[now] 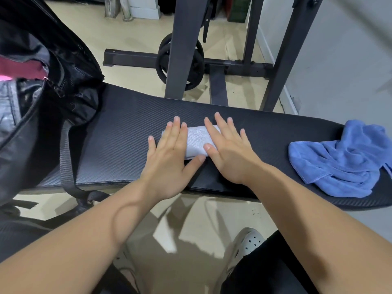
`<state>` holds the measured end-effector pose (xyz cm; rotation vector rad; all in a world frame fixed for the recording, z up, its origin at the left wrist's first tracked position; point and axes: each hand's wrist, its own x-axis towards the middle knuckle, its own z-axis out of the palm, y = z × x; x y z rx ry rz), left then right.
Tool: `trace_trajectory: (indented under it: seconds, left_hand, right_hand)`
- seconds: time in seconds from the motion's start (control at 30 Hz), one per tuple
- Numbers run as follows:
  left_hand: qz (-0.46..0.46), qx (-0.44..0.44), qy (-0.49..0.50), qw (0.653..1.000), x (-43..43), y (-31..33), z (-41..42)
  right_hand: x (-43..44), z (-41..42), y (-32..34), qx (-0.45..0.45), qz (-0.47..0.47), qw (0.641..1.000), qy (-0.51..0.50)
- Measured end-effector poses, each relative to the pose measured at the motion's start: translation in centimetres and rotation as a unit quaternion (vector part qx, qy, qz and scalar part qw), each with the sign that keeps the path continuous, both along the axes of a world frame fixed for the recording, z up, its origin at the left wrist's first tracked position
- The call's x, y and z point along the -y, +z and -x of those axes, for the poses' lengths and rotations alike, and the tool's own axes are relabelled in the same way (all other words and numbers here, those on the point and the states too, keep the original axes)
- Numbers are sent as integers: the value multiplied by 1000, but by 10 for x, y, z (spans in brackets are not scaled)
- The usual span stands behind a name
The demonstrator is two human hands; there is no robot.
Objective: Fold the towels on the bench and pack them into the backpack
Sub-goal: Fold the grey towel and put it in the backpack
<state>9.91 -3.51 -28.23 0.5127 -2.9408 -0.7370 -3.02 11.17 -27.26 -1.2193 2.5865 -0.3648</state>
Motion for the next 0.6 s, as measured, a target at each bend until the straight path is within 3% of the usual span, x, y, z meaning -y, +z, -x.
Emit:
trace_trajectory:
  seconds: [0.33,0.5,0.6]
  left_hand:
    - [-79,2,25,997,14,11,0]
    - [-43,2,7,999,23,24,-6]
    - [24,25,-26,999,31,32,-9]
  right_hand:
    - [4,-16,10,28,-19,998,-53]
    - [17,-16,43,-24,-104,994,-27]
    - [33,-13,64,48,-81,996,7]
